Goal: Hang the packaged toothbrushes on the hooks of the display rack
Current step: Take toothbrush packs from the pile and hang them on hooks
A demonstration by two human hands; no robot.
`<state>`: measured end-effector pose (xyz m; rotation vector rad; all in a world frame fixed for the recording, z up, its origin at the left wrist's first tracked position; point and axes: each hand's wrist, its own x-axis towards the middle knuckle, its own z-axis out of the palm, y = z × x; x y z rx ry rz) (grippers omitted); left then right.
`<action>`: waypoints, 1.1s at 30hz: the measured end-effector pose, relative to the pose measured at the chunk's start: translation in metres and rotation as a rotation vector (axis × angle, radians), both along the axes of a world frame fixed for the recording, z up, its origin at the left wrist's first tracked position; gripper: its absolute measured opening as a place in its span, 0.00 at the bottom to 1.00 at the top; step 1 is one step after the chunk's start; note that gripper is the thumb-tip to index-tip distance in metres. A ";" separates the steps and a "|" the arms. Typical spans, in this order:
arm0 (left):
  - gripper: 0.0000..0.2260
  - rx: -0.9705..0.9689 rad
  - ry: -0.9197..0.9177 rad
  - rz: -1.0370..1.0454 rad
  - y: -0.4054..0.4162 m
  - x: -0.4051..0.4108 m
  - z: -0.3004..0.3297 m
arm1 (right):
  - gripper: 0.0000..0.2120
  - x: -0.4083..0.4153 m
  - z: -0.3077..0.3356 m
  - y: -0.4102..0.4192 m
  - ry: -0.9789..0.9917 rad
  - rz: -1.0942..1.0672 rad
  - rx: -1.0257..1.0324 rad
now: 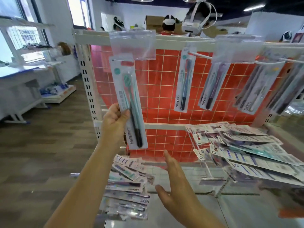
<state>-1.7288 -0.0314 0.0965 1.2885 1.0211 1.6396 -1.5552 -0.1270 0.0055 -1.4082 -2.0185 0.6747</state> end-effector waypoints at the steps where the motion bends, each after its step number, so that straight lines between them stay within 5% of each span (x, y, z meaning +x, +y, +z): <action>1: 0.08 0.015 0.019 -0.004 0.004 0.002 0.005 | 0.44 0.003 0.000 0.001 0.001 -0.010 -0.003; 14: 0.07 0.089 0.178 0.072 0.049 0.029 0.008 | 0.45 0.033 -0.012 0.009 0.021 -0.100 -0.029; 23: 0.10 -0.132 0.148 0.050 0.126 0.049 0.024 | 0.46 0.044 -0.008 0.017 0.028 -0.205 -0.068; 33: 0.20 -0.269 0.350 0.059 0.180 0.049 0.039 | 0.41 0.066 -0.020 0.017 0.147 -0.317 -0.005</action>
